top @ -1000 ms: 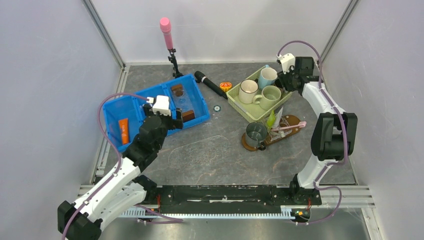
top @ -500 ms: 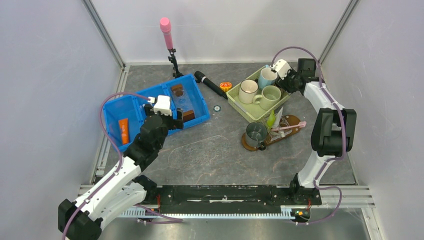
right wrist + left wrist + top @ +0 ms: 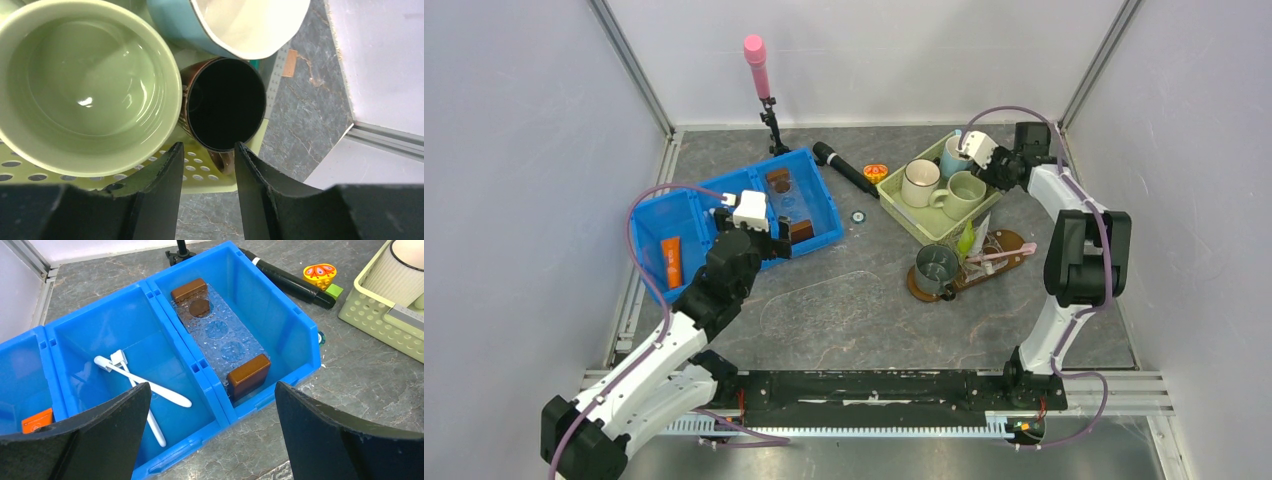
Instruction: Prepare toiletry sets of a toothbrush and toothpaste on the tray
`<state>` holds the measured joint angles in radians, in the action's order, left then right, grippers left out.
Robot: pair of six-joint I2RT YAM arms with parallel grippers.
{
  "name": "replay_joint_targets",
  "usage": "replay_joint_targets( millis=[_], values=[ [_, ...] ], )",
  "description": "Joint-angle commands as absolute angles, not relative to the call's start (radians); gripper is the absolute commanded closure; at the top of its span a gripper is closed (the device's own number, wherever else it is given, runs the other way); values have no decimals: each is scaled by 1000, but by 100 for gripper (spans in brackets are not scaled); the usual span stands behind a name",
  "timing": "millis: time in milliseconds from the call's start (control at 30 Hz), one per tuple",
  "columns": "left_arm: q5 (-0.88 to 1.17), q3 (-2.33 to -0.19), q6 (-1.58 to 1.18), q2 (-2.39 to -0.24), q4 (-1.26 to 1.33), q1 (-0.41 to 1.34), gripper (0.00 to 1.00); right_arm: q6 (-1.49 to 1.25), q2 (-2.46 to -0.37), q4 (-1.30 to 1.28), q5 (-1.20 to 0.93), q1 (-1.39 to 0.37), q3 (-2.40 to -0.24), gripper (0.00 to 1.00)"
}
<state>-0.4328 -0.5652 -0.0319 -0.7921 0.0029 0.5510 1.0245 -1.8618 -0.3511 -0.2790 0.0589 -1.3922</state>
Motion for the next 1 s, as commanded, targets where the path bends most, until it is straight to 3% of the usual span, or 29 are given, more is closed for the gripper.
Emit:
replay_joint_targets(
  millis=[0,400,533,767,967],
  values=[
    [-417,-558,-3,-797,52,546,0,1098,-1892,-334,-293,51,-1394,53],
    [-416,-557,-3,-812,52,546,0,1175,-1972,-353,-300,15,-1411,58],
    [-417,-556,-3,-813,52,546,0,1182,-1977,-365,-301,6,-1410,70],
    [-416,-558,-3,-808,54,546,0,1163,-1931,-408,-310,5,-1430,100],
    [-416,-558,-3,-798,54,546,0,1139,-1860,-419,-291,6,-1433,100]
  ],
)
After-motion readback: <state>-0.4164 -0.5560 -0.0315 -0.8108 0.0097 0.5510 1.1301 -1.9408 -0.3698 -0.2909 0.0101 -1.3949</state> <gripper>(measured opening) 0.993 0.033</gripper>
